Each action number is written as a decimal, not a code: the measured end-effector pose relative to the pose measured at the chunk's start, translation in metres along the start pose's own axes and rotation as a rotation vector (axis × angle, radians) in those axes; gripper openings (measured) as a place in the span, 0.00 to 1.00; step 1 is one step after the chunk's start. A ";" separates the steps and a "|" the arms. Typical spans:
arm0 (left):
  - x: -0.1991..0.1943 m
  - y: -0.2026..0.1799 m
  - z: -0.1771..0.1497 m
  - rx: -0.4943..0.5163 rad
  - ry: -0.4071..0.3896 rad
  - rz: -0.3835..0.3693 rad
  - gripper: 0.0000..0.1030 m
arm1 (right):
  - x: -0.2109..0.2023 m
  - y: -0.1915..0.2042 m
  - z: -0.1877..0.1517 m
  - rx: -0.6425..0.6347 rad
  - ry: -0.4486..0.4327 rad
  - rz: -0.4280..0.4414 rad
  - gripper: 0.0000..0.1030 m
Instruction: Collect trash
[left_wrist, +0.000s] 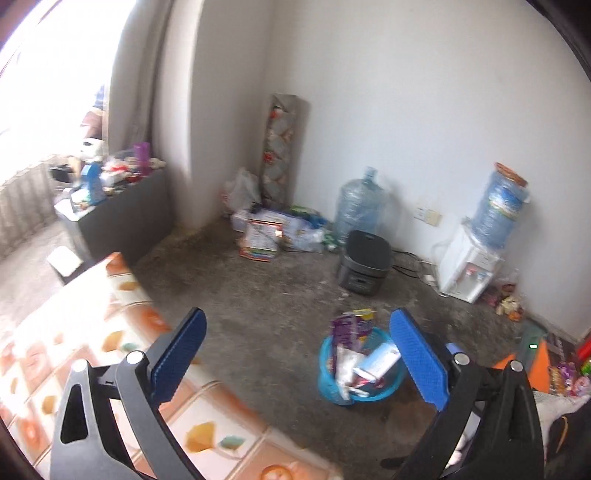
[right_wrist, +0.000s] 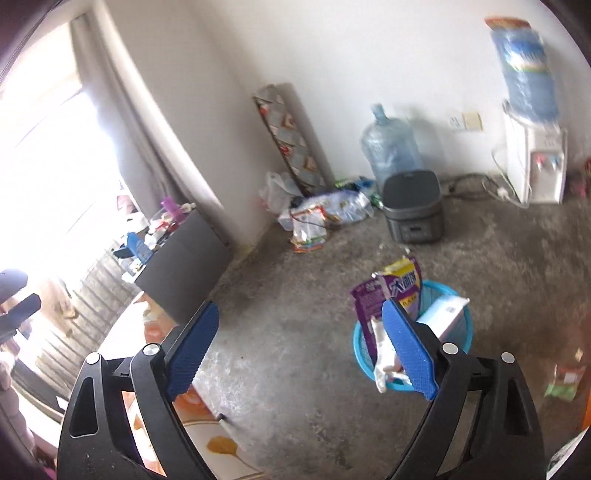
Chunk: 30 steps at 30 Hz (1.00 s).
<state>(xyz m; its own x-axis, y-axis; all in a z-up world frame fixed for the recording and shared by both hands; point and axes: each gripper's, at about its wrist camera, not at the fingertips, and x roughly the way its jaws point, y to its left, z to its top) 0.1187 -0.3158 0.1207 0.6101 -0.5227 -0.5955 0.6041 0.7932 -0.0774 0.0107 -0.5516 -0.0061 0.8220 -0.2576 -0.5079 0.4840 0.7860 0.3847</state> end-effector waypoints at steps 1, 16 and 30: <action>-0.016 0.009 -0.006 0.004 -0.019 0.080 0.95 | -0.012 0.016 -0.001 -0.052 -0.024 0.019 0.86; -0.146 0.114 -0.190 -0.271 0.026 0.480 0.95 | -0.087 0.164 -0.104 -0.650 -0.017 0.136 0.92; -0.112 0.144 -0.238 -0.376 0.234 0.531 0.95 | -0.070 0.134 -0.153 -0.706 0.249 -0.159 0.92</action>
<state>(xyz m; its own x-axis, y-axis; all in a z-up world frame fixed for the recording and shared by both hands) 0.0148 -0.0687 -0.0141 0.6221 0.0143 -0.7828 0.0095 0.9996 0.0258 -0.0280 -0.3418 -0.0368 0.6265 -0.3289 -0.7066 0.2152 0.9443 -0.2488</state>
